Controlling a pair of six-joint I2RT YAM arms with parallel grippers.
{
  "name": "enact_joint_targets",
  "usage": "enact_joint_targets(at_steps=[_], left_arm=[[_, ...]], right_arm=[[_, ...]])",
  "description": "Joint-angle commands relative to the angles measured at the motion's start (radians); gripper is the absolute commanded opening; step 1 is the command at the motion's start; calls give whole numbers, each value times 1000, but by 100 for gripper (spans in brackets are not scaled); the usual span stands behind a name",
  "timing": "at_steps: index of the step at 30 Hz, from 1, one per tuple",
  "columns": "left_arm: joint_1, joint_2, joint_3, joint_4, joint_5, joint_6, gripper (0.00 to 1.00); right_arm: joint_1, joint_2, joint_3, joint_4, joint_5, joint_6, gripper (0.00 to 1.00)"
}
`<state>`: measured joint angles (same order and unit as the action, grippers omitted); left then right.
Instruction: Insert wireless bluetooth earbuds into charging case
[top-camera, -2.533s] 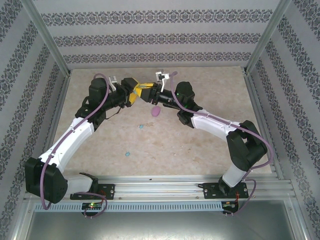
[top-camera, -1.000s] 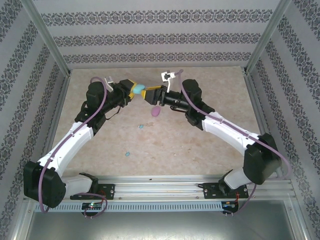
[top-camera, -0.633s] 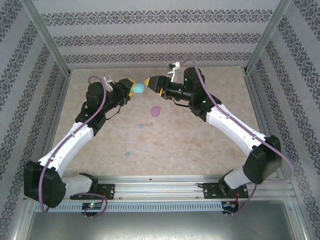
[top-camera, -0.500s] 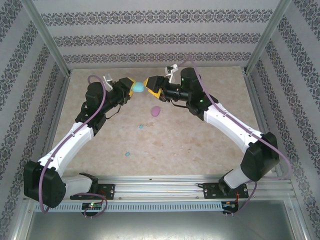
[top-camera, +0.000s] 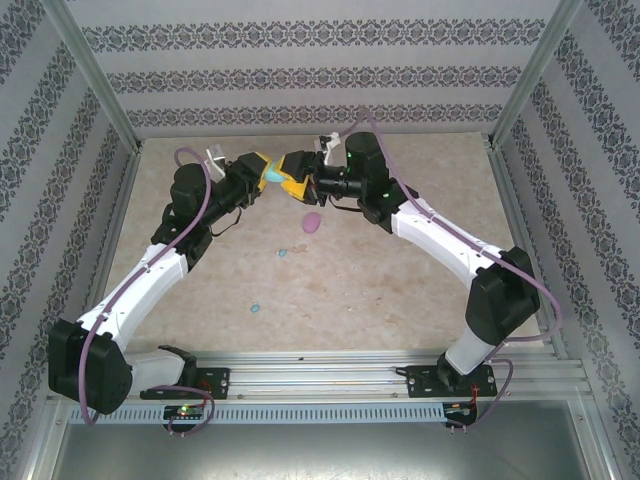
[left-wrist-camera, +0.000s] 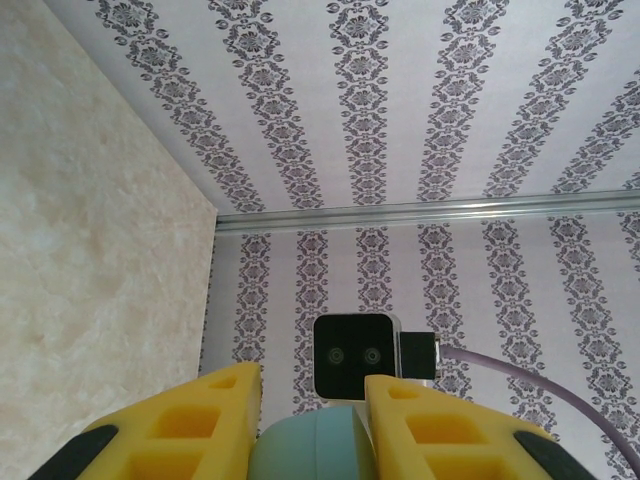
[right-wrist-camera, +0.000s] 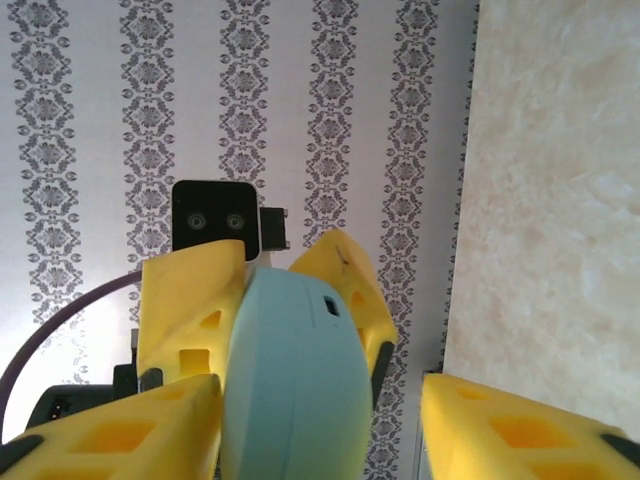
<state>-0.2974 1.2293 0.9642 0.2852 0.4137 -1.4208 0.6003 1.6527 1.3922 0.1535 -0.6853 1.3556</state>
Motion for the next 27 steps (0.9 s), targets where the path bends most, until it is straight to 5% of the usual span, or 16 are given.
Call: enact_joint_targets(at_steps=[1, 9, 13, 16, 27], left_arm=[[0, -6, 3, 76, 24, 16, 0], [8, -20, -6, 122, 96, 195, 6], [38, -48, 4, 94, 168, 403, 41], [65, -59, 32, 34, 238, 575, 57], [143, -21, 9, 180, 631, 1119, 78]], right_arm=[[11, 25, 31, 48, -37, 38, 45], [2, 27, 31, 68, -48, 71, 15], [-27, 18, 34, 66, -80, 96, 12], [-56, 4, 44, 28, -120, 96, 11], [-125, -37, 68, -120, -260, 26, 11]])
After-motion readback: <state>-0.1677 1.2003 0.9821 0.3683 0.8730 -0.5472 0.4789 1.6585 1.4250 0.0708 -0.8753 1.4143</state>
